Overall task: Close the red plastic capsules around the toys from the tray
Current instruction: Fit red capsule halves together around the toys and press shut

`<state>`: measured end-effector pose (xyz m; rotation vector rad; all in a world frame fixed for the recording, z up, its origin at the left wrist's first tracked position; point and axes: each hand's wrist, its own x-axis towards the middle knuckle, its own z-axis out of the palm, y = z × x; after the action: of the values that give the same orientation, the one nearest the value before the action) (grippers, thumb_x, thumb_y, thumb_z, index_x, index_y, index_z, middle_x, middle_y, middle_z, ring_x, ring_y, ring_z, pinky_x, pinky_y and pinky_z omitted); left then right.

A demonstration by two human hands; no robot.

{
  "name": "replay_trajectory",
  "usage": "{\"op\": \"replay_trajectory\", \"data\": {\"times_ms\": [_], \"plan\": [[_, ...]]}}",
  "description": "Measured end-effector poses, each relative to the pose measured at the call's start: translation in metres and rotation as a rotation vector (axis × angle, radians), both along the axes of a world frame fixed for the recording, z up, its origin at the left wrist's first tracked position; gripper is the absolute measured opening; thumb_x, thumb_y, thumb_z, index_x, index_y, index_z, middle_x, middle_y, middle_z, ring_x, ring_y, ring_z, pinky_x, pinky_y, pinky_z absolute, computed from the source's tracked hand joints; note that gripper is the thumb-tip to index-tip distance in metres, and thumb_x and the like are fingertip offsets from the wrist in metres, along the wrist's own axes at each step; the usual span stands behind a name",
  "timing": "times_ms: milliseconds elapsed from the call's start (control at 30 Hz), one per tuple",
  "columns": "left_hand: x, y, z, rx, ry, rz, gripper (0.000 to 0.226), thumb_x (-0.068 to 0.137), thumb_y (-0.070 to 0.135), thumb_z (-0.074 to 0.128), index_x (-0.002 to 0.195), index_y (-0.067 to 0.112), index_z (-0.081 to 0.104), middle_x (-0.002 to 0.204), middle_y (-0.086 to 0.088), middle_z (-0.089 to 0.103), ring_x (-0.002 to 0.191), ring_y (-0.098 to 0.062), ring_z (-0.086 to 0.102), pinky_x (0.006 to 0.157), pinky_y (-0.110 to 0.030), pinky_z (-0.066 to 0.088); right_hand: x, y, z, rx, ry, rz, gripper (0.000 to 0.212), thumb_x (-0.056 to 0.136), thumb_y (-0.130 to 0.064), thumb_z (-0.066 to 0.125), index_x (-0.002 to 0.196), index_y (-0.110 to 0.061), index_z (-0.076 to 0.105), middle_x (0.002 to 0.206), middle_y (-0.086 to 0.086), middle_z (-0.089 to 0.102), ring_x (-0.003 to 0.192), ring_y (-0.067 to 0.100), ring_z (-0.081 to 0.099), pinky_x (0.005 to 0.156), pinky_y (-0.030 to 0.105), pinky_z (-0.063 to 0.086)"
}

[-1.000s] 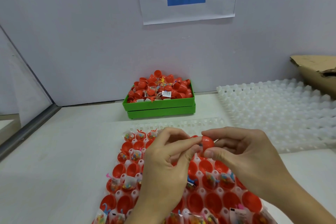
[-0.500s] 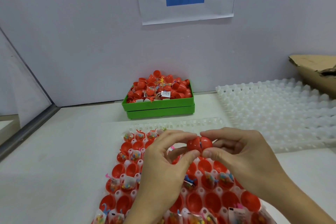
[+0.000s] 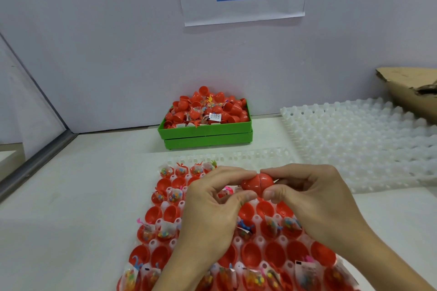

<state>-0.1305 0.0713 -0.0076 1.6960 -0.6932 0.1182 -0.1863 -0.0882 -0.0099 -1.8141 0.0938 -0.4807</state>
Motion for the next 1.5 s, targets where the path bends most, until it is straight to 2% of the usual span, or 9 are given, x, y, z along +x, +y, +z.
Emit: {"op": "replay_trajectory", "data": {"times_ms": [233,367,500,667,900,1033,1167,1267,1500], "plan": [[0.002,-0.001,-0.004,-0.033,0.026,0.018,0.033,0.072,-0.010,0.077,0.090,0.018,0.078,0.084,0.011,0.074,0.083,-0.004,0.068,0.074,-0.012,0.050,0.000,-0.001,0.002,-0.026,-0.034,0.036,0.038,0.071,0.004,0.081,0.084,-0.031,0.081,0.076,-0.009,0.077,0.073,0.006,0.074,0.068,0.016,0.055],[0.003,0.001,-0.004,-0.008,0.015,-0.031,0.041,0.076,-0.011,0.073,0.097,0.024,0.074,0.094,0.014,0.073,0.094,-0.003,0.066,0.078,-0.010,0.050,0.000,-0.001,0.002,-0.002,-0.038,0.041,0.043,0.071,0.004,0.081,0.087,-0.035,0.079,0.080,-0.009,0.077,0.078,0.008,0.075,0.072,0.018,0.057],[0.004,0.003,-0.006,0.082,-0.096,-0.073,0.038,0.082,-0.004,0.068,0.103,0.027,0.072,0.101,0.010,0.069,0.105,-0.012,0.063,0.082,-0.013,0.050,-0.001,-0.001,0.000,0.017,-0.028,0.040,0.036,0.071,0.006,0.080,0.088,-0.026,0.080,0.080,-0.006,0.078,0.077,0.011,0.075,0.073,0.022,0.058],[0.004,0.003,-0.006,0.082,-0.144,-0.064,0.031,0.080,0.004,0.065,0.101,0.027,0.069,0.100,0.011,0.066,0.103,-0.014,0.063,0.074,-0.010,0.051,0.000,0.001,-0.001,0.078,-0.030,0.022,0.030,0.071,0.003,0.081,0.087,-0.023,0.080,0.077,-0.004,0.077,0.074,0.012,0.075,0.070,0.022,0.059],[0.002,0.005,-0.007,0.168,-0.314,-0.034,0.033,0.081,0.002,0.063,0.104,0.026,0.065,0.100,0.016,0.058,0.101,-0.008,0.061,0.071,-0.017,0.057,-0.001,0.008,-0.003,0.156,-0.076,0.044,0.028,0.071,0.002,0.081,0.088,-0.019,0.078,0.073,-0.001,0.077,0.070,0.012,0.075,0.064,0.013,0.055],[0.003,0.006,-0.008,0.211,-0.428,0.013,0.033,0.083,0.005,0.064,0.113,0.017,0.069,0.103,0.017,0.058,0.100,-0.001,0.060,0.076,-0.018,0.056,0.000,0.009,-0.005,0.161,-0.105,0.059,0.027,0.073,0.001,0.079,0.093,-0.018,0.077,0.074,-0.001,0.077,0.071,0.013,0.075,0.064,0.013,0.055],[0.005,0.004,-0.011,0.262,-0.509,0.077,0.041,0.082,0.008,0.066,0.123,0.009,0.067,0.110,0.012,0.064,0.106,0.004,0.058,0.085,-0.021,0.055,0.002,0.007,-0.007,0.001,-0.132,0.030,0.032,0.072,-0.004,0.082,0.097,-0.025,0.079,0.076,-0.005,0.076,0.069,0.008,0.072,0.065,0.013,0.053],[0.006,0.004,-0.013,0.244,-0.516,0.098,0.045,0.081,0.008,0.067,0.126,0.008,0.065,0.110,0.016,0.060,0.110,0.016,0.049,0.087,-0.017,0.053,0.004,0.005,-0.007,-0.107,-0.154,0.021,0.038,0.071,-0.004,0.084,0.095,-0.034,0.078,0.079,-0.009,0.073,0.068,0.010,0.068,0.064,0.017,0.052],[0.005,0.003,-0.015,0.108,-0.346,0.040,0.036,0.080,0.003,0.066,0.112,0.018,0.072,0.103,0.018,0.067,0.101,0.000,0.064,0.078,-0.024,0.058,0.002,-0.001,-0.005,-0.278,-0.218,0.021,0.040,0.069,0.007,0.082,0.094,-0.024,0.080,0.081,-0.016,0.073,0.074,0.007,0.070,0.067,0.020,0.055]]}}
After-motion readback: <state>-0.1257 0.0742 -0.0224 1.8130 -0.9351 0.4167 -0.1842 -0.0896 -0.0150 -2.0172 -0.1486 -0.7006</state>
